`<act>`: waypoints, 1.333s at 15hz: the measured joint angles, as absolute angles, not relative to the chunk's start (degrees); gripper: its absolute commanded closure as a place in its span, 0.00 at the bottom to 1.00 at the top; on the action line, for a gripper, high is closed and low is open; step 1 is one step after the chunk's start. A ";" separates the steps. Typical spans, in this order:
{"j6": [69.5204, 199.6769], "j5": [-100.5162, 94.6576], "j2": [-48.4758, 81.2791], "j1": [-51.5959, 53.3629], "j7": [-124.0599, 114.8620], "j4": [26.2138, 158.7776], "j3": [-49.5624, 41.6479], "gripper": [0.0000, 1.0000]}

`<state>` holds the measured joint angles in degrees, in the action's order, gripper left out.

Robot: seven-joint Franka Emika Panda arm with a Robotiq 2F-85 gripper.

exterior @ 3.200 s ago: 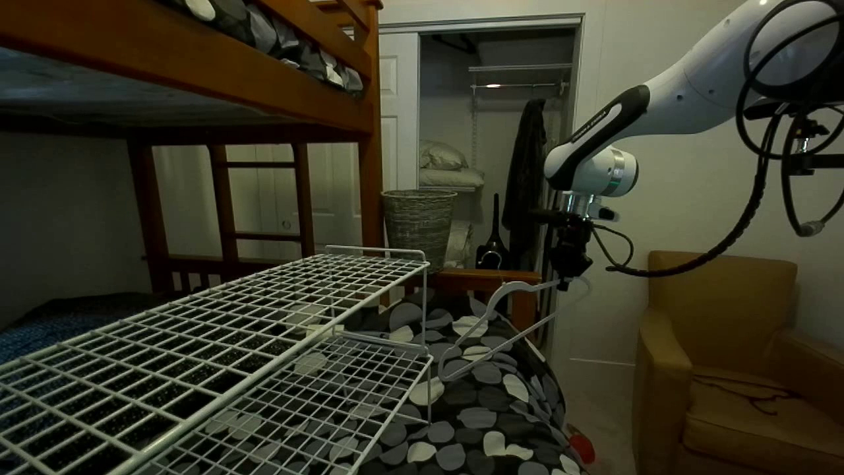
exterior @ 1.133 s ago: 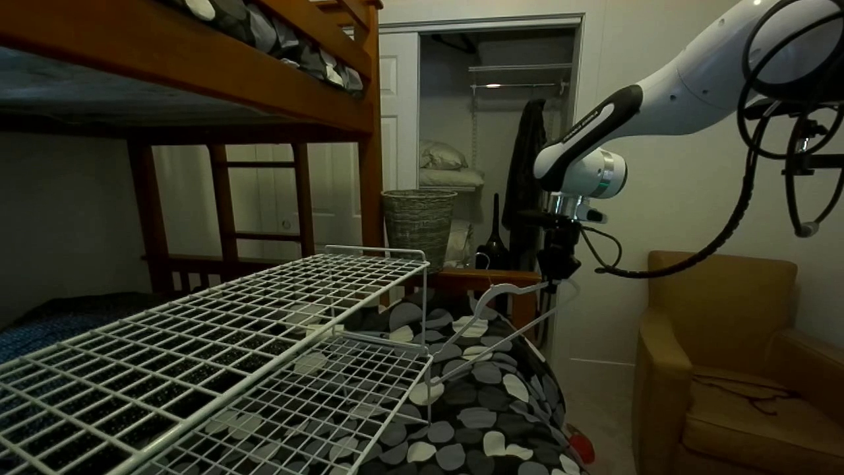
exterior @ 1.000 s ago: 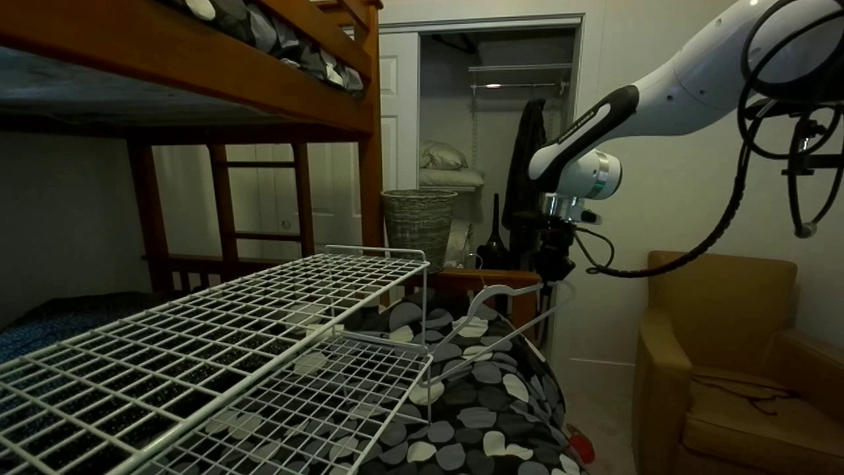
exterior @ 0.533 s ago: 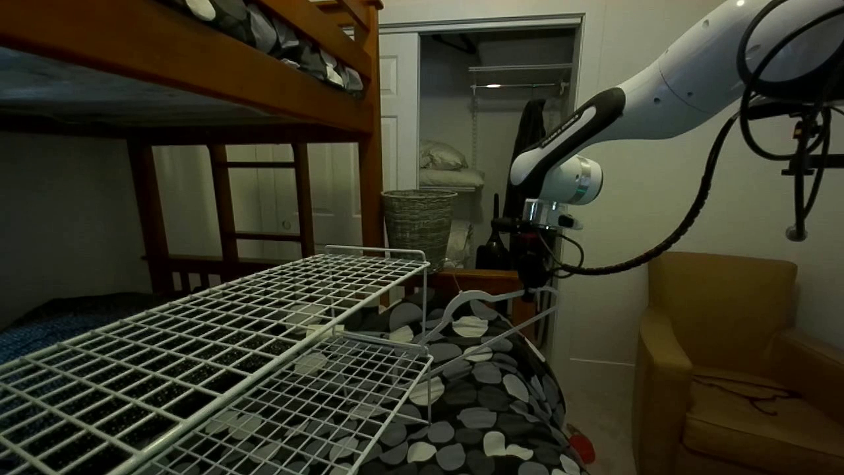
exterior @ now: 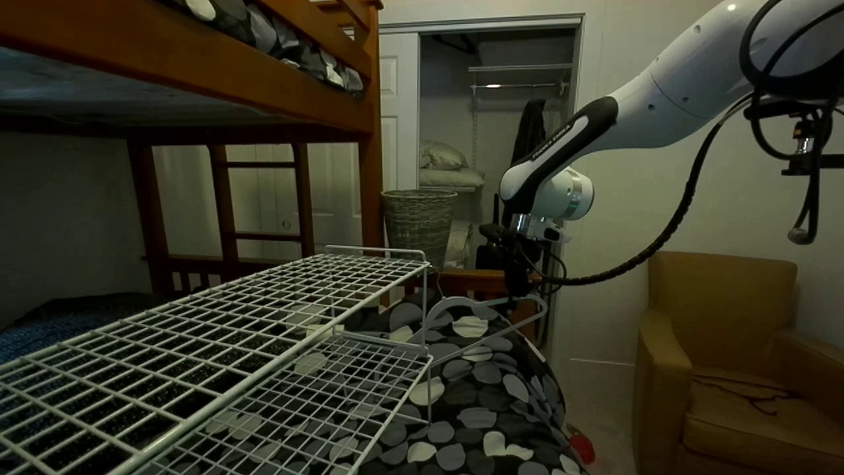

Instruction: Pick up the white coat hanger and put it on the bed

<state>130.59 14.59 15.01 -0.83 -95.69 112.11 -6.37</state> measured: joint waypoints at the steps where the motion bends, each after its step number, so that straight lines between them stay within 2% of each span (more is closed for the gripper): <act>1: 132.14 14.60 14.92 -0.71 -95.73 112.83 -6.09 0.99; 20: 136.18 15.53 13.41 1.23 -90.52 122.41 -1.23 0.99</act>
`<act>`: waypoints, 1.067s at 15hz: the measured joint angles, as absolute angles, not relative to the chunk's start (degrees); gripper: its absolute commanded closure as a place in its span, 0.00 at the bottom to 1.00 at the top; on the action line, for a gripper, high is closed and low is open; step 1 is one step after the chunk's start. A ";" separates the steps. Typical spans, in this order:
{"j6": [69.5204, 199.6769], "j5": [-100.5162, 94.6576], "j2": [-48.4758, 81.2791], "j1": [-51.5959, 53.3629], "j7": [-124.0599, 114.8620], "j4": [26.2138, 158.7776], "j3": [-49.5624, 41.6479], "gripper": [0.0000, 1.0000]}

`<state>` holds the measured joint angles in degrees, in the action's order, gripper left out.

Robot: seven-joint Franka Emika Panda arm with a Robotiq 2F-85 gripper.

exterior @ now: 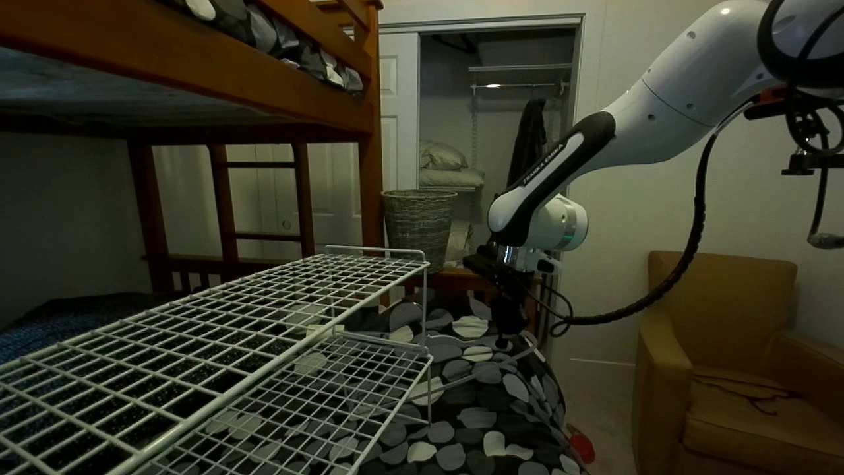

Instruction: Pick up the white coat hanger and put it on the bed

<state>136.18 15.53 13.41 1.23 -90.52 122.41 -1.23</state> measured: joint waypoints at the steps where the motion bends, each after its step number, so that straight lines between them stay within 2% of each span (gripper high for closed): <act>1: 136.18 15.49 13.36 1.34 -89.89 122.73 -1.22 0.99; 5: 136.18 15.11 13.22 1.61 -88.19 123.69 -1.22 0.90; 6: 136.18 14.91 13.23 1.62 -87.94 123.82 -1.22 0.70; 8: 136.18 14.36 13.23 1.63 -87.65 124.17 -1.22 0.73; 10: 136.18 13.95 13.23 1.69 -87.48 124.71 -1.22 0.63; 11: 136.18 13.86 13.23 1.73 -87.29 124.94 -1.22 0.55; 12: 136.18 13.82 13.23 1.78 -87.12 125.08 -1.22 0.38; 16: 136.18 13.77 13.23 1.87 -86.32 125.29 -1.22 0.07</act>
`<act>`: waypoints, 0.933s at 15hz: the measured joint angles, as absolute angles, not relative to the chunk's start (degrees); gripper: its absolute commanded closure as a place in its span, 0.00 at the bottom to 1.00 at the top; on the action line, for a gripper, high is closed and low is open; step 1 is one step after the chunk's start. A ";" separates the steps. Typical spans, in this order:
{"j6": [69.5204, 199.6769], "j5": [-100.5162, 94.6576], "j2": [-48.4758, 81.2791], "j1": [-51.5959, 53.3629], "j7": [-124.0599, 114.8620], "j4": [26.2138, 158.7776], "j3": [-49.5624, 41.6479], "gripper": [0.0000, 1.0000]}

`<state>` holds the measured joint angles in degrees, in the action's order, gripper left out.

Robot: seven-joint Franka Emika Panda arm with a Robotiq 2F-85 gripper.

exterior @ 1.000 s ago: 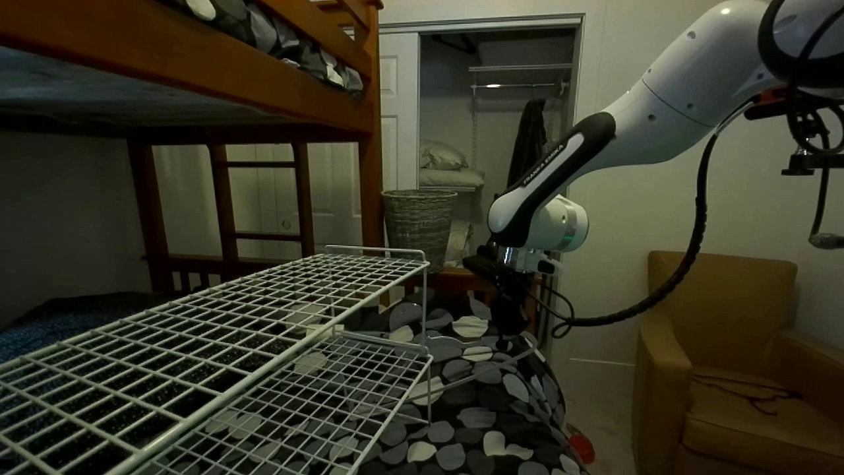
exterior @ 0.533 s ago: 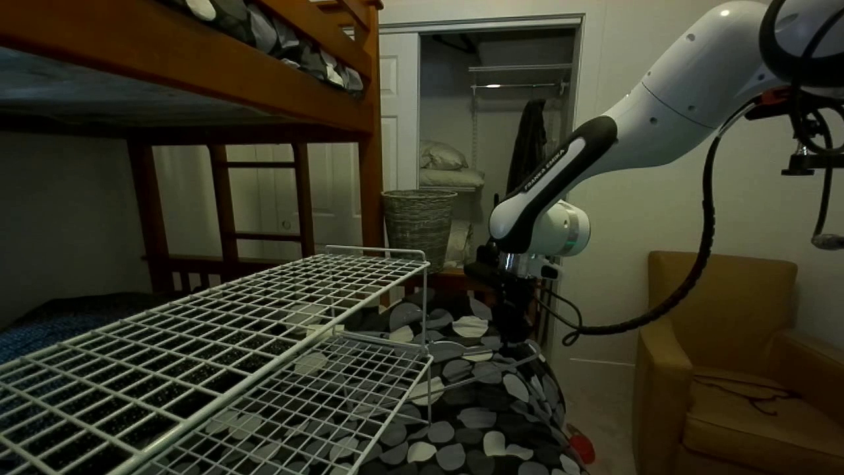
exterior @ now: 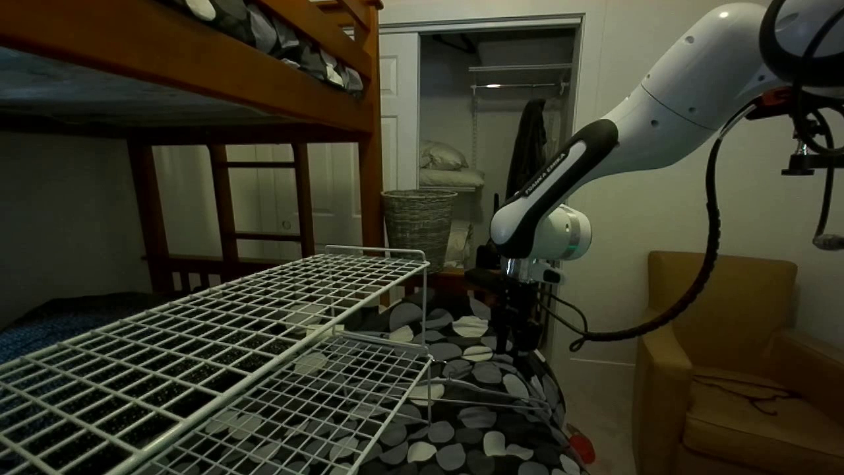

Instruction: Pick up the white coat hanger and put it on the bed

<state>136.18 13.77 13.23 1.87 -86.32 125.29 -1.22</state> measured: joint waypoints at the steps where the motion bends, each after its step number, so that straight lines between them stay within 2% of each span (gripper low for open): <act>1: 136.18 13.77 13.23 1.87 -86.22 125.29 -1.23 0.01; 9: 136.01 13.34 13.04 1.57 -83.99 124.54 -1.87 0.00; 14: 134.31 10.88 10.35 0.00 -72.25 122.22 -3.14 0.00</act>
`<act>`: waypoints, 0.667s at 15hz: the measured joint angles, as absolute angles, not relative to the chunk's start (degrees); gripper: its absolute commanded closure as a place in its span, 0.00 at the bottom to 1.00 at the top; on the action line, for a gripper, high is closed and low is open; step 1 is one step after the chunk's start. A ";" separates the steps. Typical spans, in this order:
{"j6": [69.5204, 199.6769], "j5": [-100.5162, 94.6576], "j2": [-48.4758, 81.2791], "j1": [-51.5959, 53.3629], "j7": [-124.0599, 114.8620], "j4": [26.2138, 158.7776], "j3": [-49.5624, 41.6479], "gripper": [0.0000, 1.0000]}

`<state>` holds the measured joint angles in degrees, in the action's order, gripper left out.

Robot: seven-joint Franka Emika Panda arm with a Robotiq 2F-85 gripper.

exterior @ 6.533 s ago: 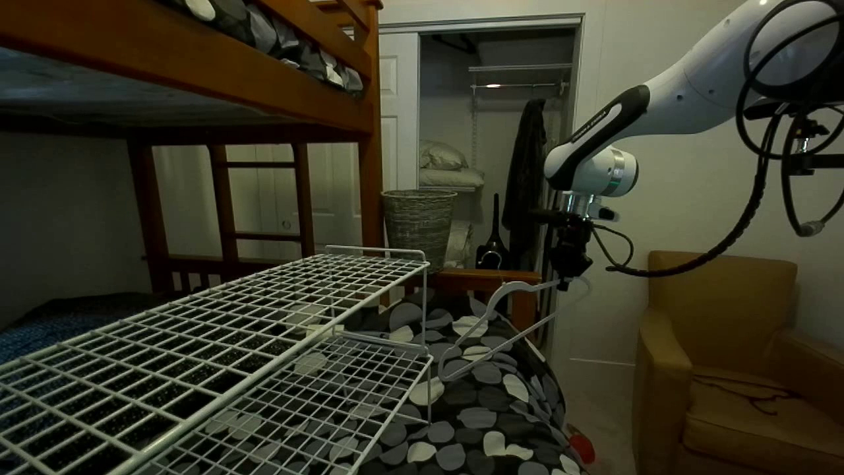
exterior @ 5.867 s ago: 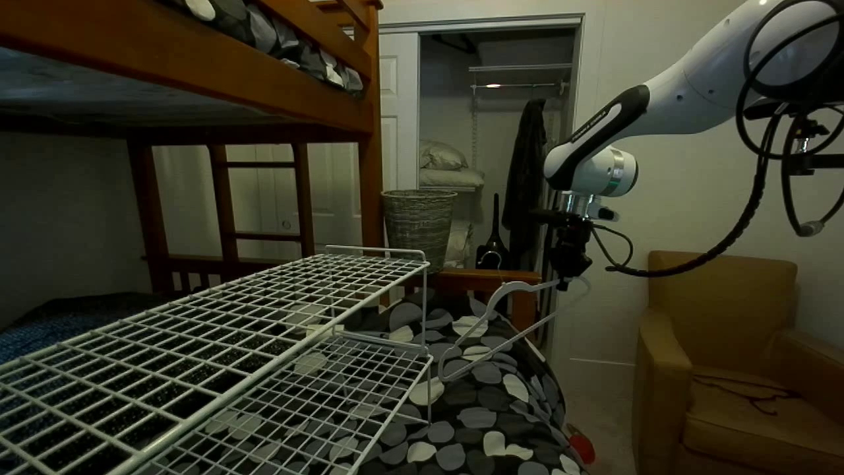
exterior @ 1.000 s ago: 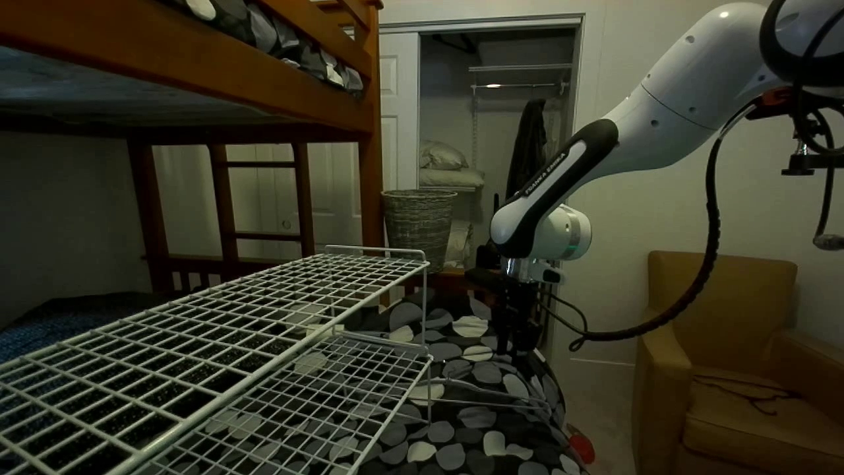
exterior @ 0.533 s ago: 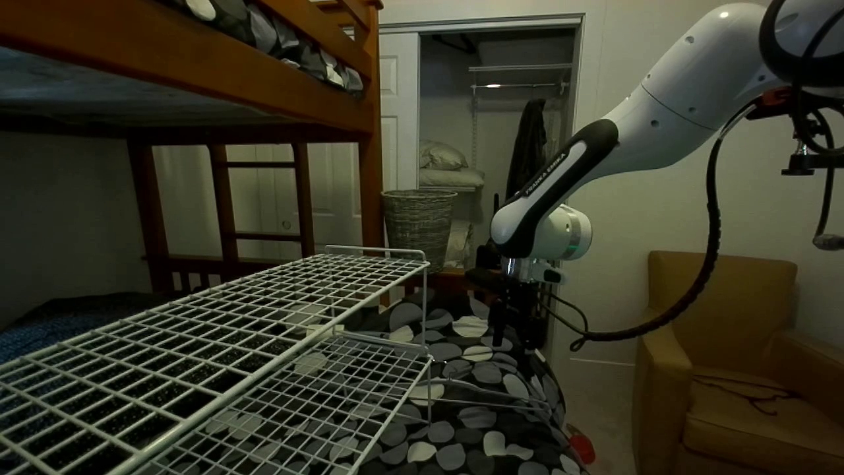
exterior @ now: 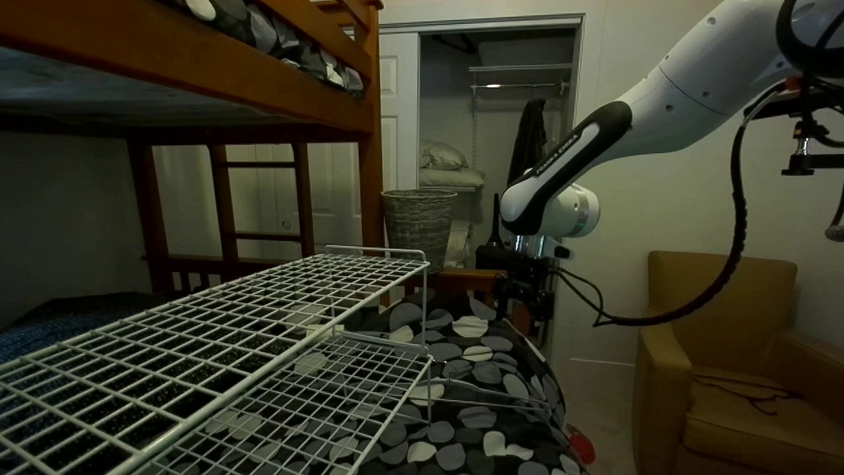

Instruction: Pick up the white coat hanger and put it on the bed

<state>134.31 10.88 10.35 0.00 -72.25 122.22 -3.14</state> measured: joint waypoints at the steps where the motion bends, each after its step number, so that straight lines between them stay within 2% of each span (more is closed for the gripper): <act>1: 132.78 10.88 9.37 -0.49 -68.71 121.55 -3.19 0.00; 10: 116.59 9.43 -0.22 -2.92 -40.11 114.95 -3.73 0.00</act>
